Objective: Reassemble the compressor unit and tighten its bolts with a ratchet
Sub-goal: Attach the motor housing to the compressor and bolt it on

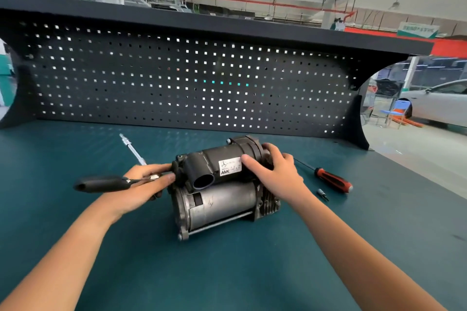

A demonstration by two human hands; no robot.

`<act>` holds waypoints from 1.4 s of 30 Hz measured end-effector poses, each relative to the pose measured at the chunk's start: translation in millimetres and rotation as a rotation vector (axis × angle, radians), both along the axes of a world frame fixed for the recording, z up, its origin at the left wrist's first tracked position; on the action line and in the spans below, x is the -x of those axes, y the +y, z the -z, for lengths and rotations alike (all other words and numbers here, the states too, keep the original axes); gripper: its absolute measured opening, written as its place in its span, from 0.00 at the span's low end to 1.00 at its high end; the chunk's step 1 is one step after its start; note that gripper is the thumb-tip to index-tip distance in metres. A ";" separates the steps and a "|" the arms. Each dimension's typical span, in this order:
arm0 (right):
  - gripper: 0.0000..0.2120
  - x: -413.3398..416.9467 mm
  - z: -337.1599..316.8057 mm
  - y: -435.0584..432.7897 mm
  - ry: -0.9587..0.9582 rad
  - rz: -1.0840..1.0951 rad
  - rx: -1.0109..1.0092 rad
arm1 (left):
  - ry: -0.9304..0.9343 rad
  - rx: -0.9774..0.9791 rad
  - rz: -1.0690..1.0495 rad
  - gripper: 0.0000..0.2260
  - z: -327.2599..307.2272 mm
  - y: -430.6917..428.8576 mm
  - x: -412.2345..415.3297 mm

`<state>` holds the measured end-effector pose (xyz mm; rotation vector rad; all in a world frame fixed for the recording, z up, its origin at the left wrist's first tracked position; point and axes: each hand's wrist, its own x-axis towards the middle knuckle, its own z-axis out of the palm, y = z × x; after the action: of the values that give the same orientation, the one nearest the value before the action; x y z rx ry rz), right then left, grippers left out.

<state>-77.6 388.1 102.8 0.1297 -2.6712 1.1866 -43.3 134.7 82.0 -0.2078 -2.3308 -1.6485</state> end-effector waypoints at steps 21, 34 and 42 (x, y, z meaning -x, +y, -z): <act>0.18 44.2 -26.0 -33.7 0.254 -0.201 -0.001 | -0.079 -0.180 0.226 0.32 -36.3 -31.1 42.1; 0.15 42.8 -15.8 -35.9 0.299 -0.144 0.216 | 0.088 0.170 0.155 0.20 -67.8 -36.3 23.7; 0.16 39.7 -15.0 -35.7 0.364 -0.143 0.121 | 0.115 0.299 0.011 0.06 -66.6 -48.3 29.3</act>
<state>-117.3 352.4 117.7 0.4756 -2.3000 1.2264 -72.7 86.4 148.6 -0.3667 -2.4795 -1.2495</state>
